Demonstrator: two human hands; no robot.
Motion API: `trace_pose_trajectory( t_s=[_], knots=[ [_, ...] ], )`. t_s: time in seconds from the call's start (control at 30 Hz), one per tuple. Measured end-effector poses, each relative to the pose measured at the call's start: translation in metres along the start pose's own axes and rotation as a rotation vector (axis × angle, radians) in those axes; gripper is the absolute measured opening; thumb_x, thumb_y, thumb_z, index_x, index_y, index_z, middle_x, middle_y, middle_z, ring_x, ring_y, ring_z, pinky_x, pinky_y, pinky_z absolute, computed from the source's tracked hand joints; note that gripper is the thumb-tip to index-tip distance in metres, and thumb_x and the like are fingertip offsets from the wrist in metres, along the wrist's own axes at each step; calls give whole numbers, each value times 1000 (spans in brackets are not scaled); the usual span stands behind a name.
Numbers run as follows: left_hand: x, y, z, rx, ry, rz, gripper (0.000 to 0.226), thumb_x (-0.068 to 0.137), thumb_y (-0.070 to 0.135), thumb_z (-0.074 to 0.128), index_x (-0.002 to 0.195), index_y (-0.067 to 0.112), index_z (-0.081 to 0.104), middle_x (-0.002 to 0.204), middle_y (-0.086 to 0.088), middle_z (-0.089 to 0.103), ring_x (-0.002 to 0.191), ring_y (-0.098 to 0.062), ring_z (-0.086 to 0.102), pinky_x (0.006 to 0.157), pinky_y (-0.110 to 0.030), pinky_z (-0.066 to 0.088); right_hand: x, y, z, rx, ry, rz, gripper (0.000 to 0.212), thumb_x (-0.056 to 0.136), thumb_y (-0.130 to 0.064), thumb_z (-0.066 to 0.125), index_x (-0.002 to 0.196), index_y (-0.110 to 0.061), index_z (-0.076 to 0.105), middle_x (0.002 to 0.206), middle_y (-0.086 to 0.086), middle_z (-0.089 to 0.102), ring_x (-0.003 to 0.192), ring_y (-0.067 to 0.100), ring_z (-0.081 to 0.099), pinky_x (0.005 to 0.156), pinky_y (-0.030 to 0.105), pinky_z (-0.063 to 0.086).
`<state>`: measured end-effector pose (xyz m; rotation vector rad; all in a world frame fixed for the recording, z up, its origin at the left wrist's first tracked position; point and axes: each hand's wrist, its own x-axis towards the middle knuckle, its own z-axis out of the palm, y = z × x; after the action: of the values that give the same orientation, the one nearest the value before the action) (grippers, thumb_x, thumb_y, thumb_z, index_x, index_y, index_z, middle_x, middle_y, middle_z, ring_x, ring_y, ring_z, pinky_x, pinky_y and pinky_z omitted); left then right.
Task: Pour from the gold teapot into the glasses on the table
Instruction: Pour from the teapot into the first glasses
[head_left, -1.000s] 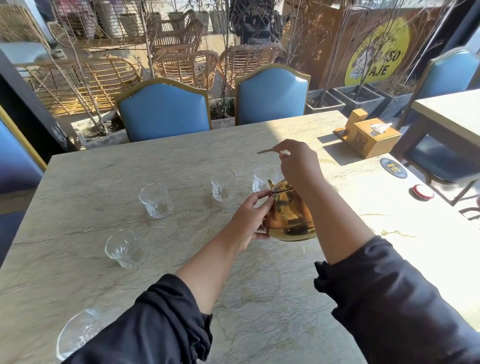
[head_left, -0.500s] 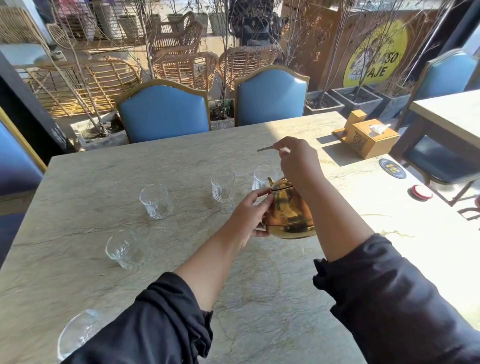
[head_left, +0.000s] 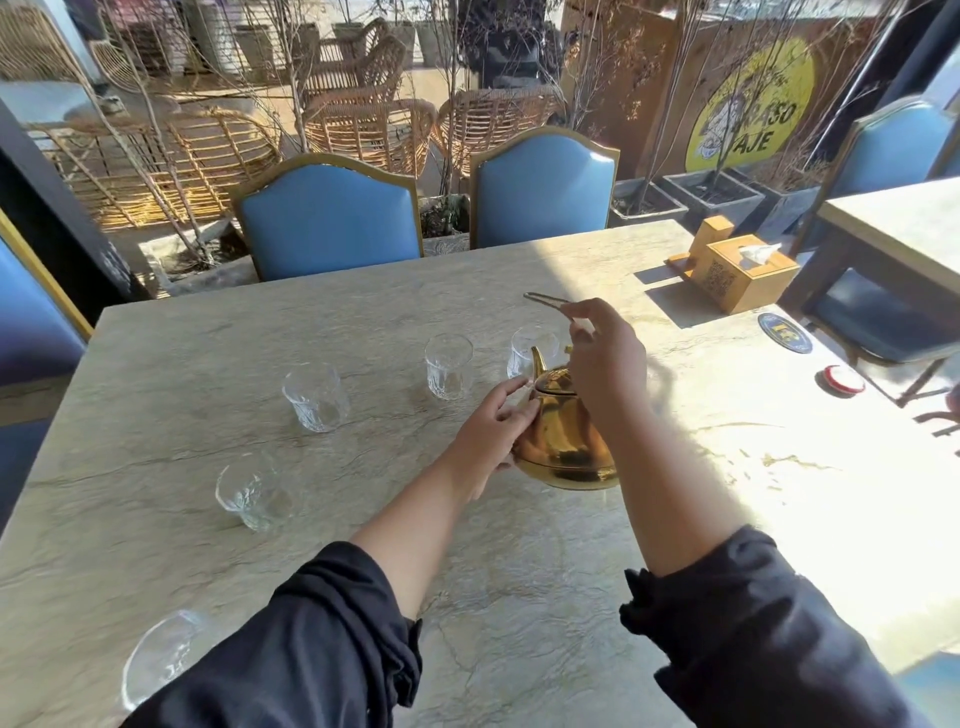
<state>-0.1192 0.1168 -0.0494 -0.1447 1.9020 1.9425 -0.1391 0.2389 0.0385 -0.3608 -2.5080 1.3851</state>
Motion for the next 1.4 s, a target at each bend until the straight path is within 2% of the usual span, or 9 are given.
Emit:
trace_pose_trajectory(
  t_s=[0.1,0.23,0.37,0.47,0.57,0.63,0.8,0.97,1.4],
  knots=[
    [-5,-5,-8,-9,16,10,45,95,45,60,138,50,47,114,17,65,109,-14,65,96,-53,47,-7,-4,3,31,-33,-51,25,97,-11,47,111,-25,64,109,-8,65,70,15,62,50,23,40],
    [-15,-11,-22,-45,67,40,32,96,41,60,124,55,57,119,3,67,101,-19,73,84,-50,59,-13,-14,10,26,-87,-108,22,97,-12,48,110,-21,63,97,-12,57,95,23,62,68,29,43],
    [-25,-14,-33,-91,123,39,31,98,37,59,126,50,56,120,-4,67,107,-26,70,88,-54,59,-12,-27,24,1,-176,-163,24,97,-11,49,112,-21,64,109,-2,65,91,23,63,58,24,42],
    [-30,-13,-39,-160,157,20,31,98,34,59,125,48,55,119,-3,69,109,-29,70,90,-61,56,-10,-38,37,-67,-236,-199,26,97,-11,49,112,-23,66,117,2,66,96,26,65,65,27,48],
    [-33,-11,-42,-220,193,13,40,98,36,59,137,37,53,114,1,67,103,-26,71,81,-54,59,-5,-49,48,-128,-272,-242,26,97,-10,48,111,-23,66,117,4,67,89,25,66,58,25,45],
    [-34,-8,-43,-245,203,3,43,98,37,58,140,35,51,113,1,66,100,-27,70,74,-48,59,-1,-55,54,-152,-288,-272,26,96,-8,49,110,-22,67,118,4,67,92,24,64,64,28,47],
    [-35,-2,-42,-268,216,-29,40,99,38,56,139,35,53,105,4,66,108,-41,69,77,-53,60,5,-60,62,-158,-312,-262,24,95,-8,49,105,-19,68,111,4,69,84,25,66,69,31,50],
    [-34,-3,-43,-252,211,-51,41,99,38,56,140,36,52,108,5,64,108,-44,68,87,-63,56,8,-58,66,-171,-316,-258,25,95,-7,49,105,-18,68,115,5,67,78,23,61,63,28,46],
    [-37,0,-45,-242,228,-54,42,100,36,55,142,34,52,107,6,64,106,-43,69,86,-63,57,9,-60,70,-192,-321,-246,26,95,-6,48,107,-17,69,103,4,66,76,21,58,65,27,42]
  ],
)
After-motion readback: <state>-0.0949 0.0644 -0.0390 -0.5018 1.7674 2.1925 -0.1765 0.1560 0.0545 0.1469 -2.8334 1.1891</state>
